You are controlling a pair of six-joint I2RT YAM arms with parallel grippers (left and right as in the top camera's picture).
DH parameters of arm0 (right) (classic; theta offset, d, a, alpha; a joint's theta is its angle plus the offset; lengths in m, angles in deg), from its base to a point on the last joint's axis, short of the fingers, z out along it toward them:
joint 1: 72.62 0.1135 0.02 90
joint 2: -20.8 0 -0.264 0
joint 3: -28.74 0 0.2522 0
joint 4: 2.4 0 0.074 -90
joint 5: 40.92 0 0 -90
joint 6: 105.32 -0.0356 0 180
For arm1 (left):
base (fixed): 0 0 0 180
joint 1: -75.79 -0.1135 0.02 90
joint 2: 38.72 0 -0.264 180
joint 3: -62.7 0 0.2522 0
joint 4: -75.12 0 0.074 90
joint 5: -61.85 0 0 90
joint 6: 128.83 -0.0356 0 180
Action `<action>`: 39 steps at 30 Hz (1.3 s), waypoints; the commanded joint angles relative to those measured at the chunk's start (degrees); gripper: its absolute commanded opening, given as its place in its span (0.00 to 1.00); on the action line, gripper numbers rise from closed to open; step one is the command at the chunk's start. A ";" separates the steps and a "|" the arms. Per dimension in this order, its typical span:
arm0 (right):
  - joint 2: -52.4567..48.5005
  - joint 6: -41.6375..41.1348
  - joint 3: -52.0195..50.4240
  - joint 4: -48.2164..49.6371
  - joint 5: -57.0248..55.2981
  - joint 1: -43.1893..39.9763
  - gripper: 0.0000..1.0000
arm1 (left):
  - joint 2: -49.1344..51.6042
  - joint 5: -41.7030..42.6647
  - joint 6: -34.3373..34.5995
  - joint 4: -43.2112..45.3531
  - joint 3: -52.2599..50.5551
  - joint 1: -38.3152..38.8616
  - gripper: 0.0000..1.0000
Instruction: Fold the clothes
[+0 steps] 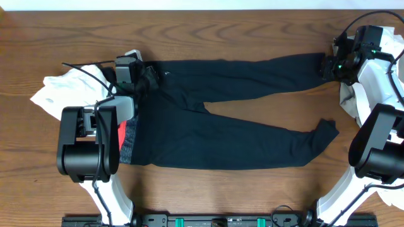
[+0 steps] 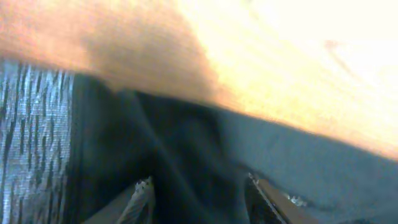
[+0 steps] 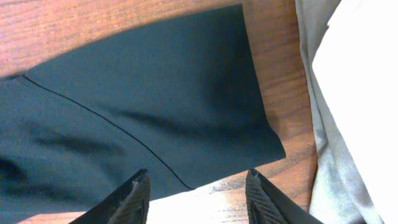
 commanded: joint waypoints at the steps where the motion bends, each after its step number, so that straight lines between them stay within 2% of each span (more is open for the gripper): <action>1: -0.63 0.94 -0.26 -0.13 0.81 0.66 0.49 | 0.48 -1.51 -2.08 1.53 1.14 0.07 0.49; 5: -0.68 0.94 -0.26 0.57 0.81 0.76 0.52 | 0.46 -2.01 -2.47 -2.32 5.86 0.09 0.48; 7: -0.68 0.94 -0.26 1.25 0.83 0.92 0.53 | 0.37 -0.31 -2.47 -7.17 8.92 0.09 0.47; 9: -0.70 1.01 -0.26 1.77 1.03 1.22 0.50 | -0.28 2.95 -2.47 -14.05 11.91 0.09 0.47; 12: -1.05 1.57 -0.26 2.60 1.25 1.90 0.40 | -2.62 6.34 -2.43 -25.77 14.36 0.11 0.47; 14: -1.92 1.62 -0.26 3.74 1.38 2.47 0.36 | -4.48 6.58 -2.43 -32.44 14.43 0.13 0.48; 18: -4.90 1.60 -0.26 6.08 1.42 3.72 0.36 | -6.49 6.56 -2.47 -46.56 14.43 0.13 0.49; 21: -7.65 1.53 -0.26 8.57 1.42 4.22 0.35 | -6.38 5.86 -2.47 -52.81 13.94 0.13 0.49; 27: -11.91 0.83 -0.24 11.69 -0.79 4.15 0.38 | -6.34 5.27 -2.47 -55.49 13.22 0.15 0.49; 33: -12.92 -3.43 -0.24 8.98 -12.26 2.32 0.38 | -6.34 5.27 -2.49 -55.71 13.22 0.22 0.50; 34: -12.92 -4.35 -0.24 8.52 -13.77 1.66 0.38 | -6.34 5.27 -2.99 -55.82 13.22 0.22 0.58; 39: -12.90 -6.67 -0.24 7.02 -14.25 -1.81 0.37 | -6.34 5.27 -5.07 -55.65 13.22 0.35 0.64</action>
